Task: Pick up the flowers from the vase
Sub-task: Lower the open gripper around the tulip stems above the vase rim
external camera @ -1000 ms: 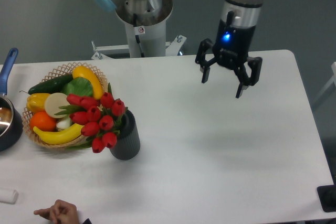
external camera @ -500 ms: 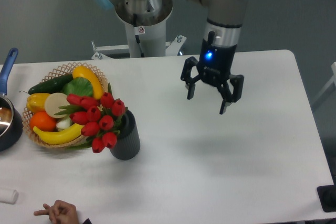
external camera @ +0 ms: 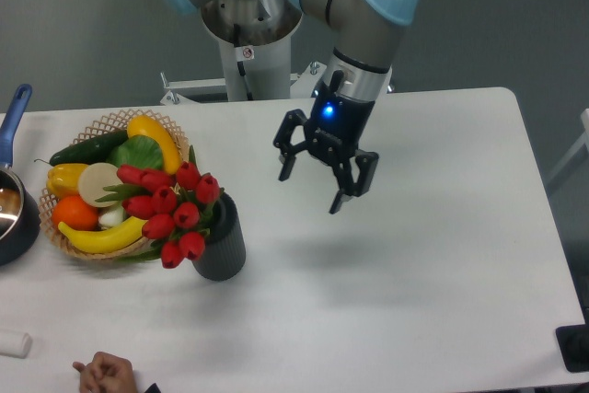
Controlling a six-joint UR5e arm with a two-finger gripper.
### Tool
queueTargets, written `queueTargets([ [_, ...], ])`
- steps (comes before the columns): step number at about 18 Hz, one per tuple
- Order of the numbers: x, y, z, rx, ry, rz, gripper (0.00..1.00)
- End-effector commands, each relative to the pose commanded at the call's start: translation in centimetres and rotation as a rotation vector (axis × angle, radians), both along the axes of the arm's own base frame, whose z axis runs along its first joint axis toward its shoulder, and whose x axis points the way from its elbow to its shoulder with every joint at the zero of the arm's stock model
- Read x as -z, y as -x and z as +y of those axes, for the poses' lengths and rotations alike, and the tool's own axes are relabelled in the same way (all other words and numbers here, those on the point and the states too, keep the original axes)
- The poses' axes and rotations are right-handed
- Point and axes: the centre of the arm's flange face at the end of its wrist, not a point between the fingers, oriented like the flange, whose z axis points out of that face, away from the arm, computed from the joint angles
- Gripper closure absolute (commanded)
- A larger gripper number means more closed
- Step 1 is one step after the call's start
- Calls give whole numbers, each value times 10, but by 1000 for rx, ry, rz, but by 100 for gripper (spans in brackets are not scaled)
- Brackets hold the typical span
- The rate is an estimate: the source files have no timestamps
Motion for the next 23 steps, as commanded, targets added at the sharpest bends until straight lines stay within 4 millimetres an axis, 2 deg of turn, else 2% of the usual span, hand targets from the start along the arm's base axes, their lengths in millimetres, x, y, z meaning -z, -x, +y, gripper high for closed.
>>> queueTargets([
  [5,-1,-28,-4,49,-125,-76,0],
  [12,3,-54,13,111,-161,-116,0],
  [16,14,-51,18,125,-154,-116,0],
  [21,17,-49,24,134,-148,-123,0],
  [23,19,-49,33,149,-146,-126,0],
])
